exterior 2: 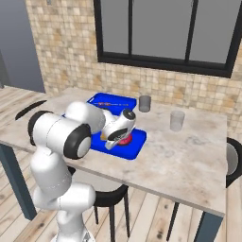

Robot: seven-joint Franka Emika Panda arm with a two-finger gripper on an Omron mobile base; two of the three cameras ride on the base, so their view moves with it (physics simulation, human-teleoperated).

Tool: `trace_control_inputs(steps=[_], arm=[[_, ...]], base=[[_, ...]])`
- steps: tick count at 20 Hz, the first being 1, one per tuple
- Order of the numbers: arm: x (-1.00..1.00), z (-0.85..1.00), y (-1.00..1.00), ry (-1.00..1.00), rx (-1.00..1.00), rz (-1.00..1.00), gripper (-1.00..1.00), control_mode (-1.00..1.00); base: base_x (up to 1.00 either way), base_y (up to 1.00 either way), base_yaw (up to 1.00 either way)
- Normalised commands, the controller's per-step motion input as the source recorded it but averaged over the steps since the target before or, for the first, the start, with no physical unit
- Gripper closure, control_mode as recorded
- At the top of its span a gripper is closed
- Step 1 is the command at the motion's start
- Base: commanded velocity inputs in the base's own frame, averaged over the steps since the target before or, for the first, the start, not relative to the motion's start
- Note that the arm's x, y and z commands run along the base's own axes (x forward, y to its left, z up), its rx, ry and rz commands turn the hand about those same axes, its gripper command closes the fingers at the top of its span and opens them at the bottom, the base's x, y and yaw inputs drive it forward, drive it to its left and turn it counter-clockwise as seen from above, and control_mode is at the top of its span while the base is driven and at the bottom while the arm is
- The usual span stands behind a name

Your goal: Take the cake and donut from the fridge and place them on the empty tray on the dining counter.

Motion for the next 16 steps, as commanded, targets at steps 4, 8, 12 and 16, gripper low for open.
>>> trace_control_inputs(steps=[4,8,12,16], arm=[[0.19,-0.26,0.0,0.0,0.0,0.0,-1.0,-1.0],[0.19,-0.11,0.0,0.0,0.0,0.0,-1.0,-1.0],[0.24,0.0,0.0,0.0,0.0,0.0,-1.0,-1.0],[0.05,0.15,0.0,0.0,0.0,0.0,-1.0,-1.0]], base=[[0.0,0.0,0.0],[0.0,0.0,0.0],[0.0,0.0,0.0],[0.0,0.0,0.0]])
